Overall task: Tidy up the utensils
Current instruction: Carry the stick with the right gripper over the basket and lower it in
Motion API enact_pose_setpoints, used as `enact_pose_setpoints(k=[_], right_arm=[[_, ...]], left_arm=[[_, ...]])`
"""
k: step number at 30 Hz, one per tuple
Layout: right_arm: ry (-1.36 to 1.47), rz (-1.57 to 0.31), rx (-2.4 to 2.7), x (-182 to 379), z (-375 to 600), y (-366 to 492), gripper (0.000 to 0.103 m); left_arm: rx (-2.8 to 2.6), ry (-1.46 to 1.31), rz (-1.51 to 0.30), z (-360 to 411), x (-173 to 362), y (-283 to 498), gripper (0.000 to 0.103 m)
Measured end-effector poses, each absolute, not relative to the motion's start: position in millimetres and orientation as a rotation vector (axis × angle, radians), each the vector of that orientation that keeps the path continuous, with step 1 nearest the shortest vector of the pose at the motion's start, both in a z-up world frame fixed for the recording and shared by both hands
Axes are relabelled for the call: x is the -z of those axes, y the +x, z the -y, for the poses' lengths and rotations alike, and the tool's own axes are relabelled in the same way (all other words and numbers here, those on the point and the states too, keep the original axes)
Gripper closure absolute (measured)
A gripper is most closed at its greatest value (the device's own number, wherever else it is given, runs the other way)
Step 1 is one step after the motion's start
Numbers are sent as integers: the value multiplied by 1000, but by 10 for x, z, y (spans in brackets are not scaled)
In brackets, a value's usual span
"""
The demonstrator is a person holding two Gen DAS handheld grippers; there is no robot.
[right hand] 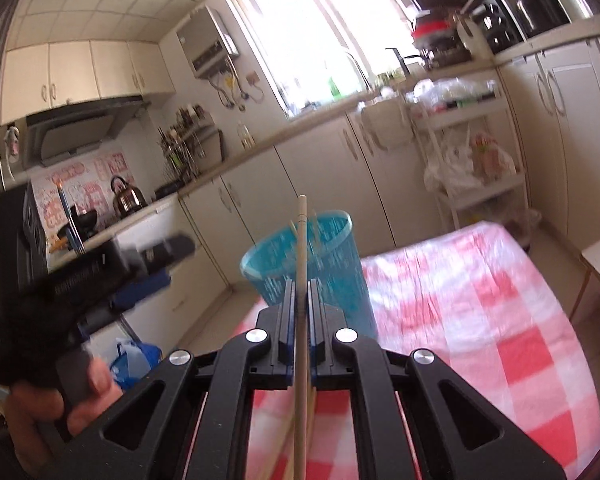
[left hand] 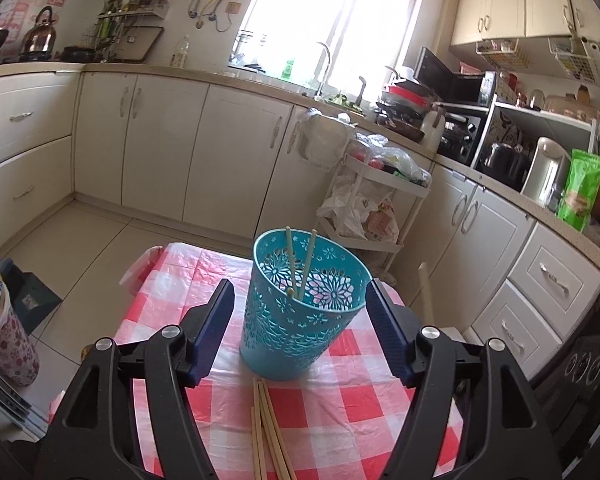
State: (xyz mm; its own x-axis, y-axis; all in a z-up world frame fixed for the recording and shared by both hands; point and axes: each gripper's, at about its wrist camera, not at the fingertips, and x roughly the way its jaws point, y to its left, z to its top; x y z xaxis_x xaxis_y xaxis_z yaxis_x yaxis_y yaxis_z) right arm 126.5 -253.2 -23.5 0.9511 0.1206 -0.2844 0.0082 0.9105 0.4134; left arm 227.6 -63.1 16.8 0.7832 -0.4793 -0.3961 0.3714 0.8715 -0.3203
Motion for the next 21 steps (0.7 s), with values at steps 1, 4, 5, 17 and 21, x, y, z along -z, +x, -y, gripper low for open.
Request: enact_pose_setpoints(k=[1,4,5,17,21], right_arm=[[427,-281,-63,166,2537,1310,97],[432,-181,-75,-52,2533,1455,97],[430,-157,-77,-106,2520,1499,97],[454,4,-104,-356,2542,2134,97],[440,34,-112,-406,2563,2344,97]], left_arm=[[458,-243,-482,606,-191,2284,38],[433,-297,-461,511,-249,2290,38],[421,-324,-453,475,-263,2290,37],[378,-436,-409,316,-352,2432,33],[372,-427,-400,356,-367,2511,33]])
